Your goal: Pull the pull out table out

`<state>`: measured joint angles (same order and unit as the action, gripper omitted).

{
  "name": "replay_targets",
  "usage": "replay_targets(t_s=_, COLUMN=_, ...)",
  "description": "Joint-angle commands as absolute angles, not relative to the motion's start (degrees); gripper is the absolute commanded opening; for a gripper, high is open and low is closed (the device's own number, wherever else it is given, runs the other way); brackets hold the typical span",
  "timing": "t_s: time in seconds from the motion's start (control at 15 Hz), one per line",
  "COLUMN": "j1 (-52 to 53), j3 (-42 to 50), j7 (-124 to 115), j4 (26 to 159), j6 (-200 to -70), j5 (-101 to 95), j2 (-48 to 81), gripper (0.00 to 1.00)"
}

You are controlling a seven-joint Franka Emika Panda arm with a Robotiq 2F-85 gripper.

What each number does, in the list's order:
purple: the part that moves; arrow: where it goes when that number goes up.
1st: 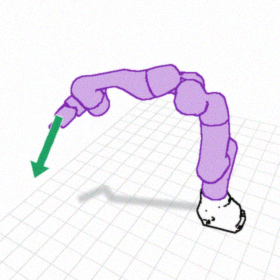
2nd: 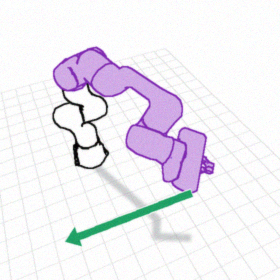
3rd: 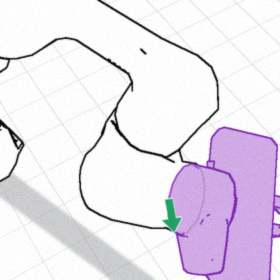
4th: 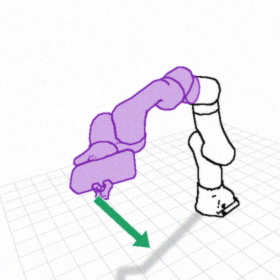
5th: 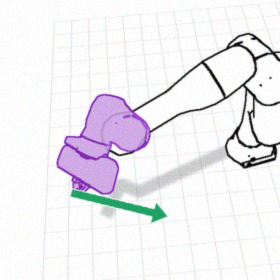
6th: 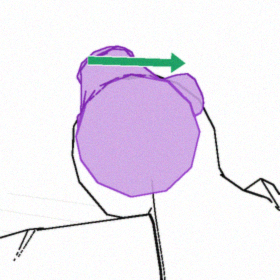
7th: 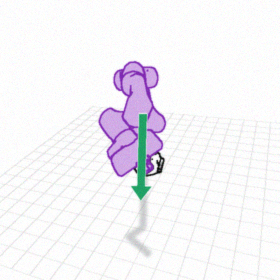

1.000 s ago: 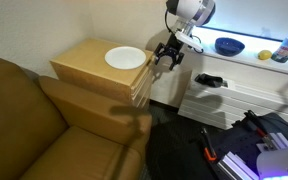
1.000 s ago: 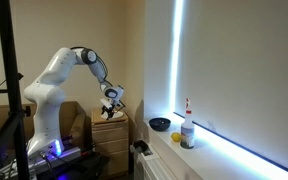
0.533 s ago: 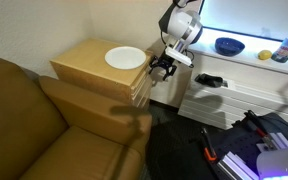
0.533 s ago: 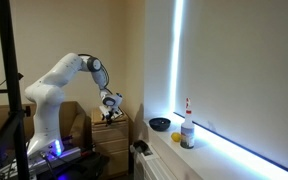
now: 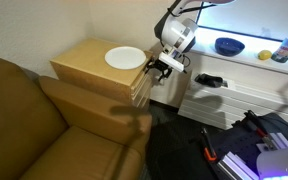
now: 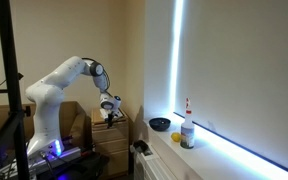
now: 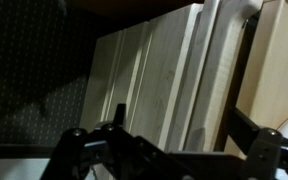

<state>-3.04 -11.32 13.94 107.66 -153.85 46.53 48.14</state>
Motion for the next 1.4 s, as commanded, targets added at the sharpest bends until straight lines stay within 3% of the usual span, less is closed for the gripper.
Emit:
replay_targets(t_s=0.0, j1=-3.89, j3=-13.0, j7=13.27, j4=106.27, j6=-155.27, j5=46.46, j2=49.79, gripper=1.0)
replay_targets(t_s=0.73, j1=-3.87, j3=-14.34, j7=12.42, j4=106.63, j6=-157.81, j5=47.16, j2=50.13, gripper=1.0)
replay_targets(t_s=1.13, j1=-4.43, j3=-16.83, j7=14.34, j4=105.11, j6=-171.88, j5=53.63, j2=53.87, gripper=1.0)
replay_targets(t_s=1.33, j1=-3.42, j3=-15.58, j7=12.98, j4=106.14, j6=-170.59, j5=51.93, j2=52.99, gripper=1.0)
